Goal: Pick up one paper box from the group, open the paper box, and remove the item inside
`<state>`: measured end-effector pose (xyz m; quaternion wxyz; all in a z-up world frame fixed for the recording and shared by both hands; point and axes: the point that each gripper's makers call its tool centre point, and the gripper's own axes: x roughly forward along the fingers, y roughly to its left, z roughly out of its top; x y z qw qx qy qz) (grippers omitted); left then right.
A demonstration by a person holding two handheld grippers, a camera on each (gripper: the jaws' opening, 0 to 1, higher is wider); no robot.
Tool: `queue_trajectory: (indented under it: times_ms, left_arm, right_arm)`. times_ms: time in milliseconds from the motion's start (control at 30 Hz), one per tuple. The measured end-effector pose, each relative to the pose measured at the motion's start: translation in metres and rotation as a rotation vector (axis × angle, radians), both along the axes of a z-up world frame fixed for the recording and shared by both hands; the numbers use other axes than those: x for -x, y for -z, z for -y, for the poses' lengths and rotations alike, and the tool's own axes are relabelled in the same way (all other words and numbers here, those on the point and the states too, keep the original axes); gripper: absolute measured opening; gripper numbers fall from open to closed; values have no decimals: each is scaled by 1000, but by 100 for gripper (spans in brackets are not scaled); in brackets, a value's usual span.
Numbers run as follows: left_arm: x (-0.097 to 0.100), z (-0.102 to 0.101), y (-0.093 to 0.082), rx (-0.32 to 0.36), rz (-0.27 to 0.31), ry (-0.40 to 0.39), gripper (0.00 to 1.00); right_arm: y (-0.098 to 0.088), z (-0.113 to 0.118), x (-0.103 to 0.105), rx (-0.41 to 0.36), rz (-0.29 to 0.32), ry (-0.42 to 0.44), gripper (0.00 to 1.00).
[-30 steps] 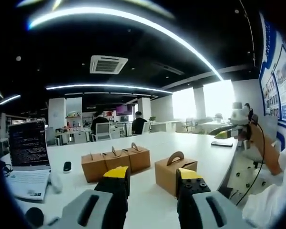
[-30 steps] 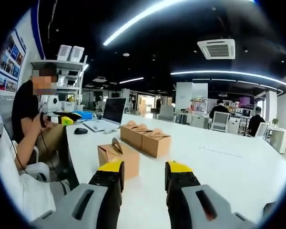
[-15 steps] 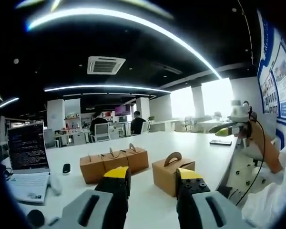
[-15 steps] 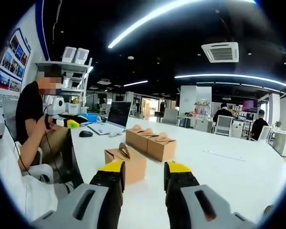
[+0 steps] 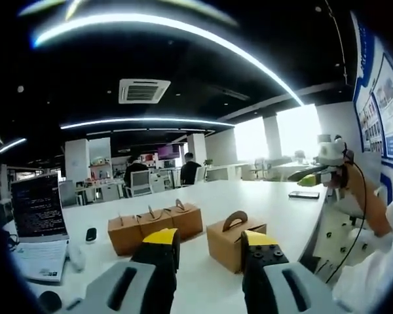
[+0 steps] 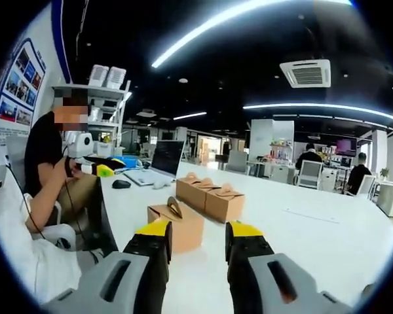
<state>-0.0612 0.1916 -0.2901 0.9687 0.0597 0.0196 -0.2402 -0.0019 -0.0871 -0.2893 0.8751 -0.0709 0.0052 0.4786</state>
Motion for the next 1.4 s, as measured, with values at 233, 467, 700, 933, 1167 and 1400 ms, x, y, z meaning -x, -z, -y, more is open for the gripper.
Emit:
queue_trajectory:
  times_ms: [233,467,700,933,1167,1400]
  left_arm:
    - [-1,0,1,-1,-3,-5,39]
    - [1,-4,-3,7,9,-9,39]
    - [4,-3,-7,9,10,-14,39]
    - [4,-8,-7,-7,-19,-45,34]
    - [6,-3,-12,-62,4,-38,35]
    - [4,9,-14,-107,5,-30,35]
  right_arm:
    - [-2,2,-1,-5,5,9,33]
    - [2,-1,-3,12,0,7,33]
    - [1,0,-4,10,3,11,33]
    - [4,0,-7,17,-5,8,33]
    - [3,1,-6,18,-1,8,33]
    - [5,3,-8,20,-3,17,32]
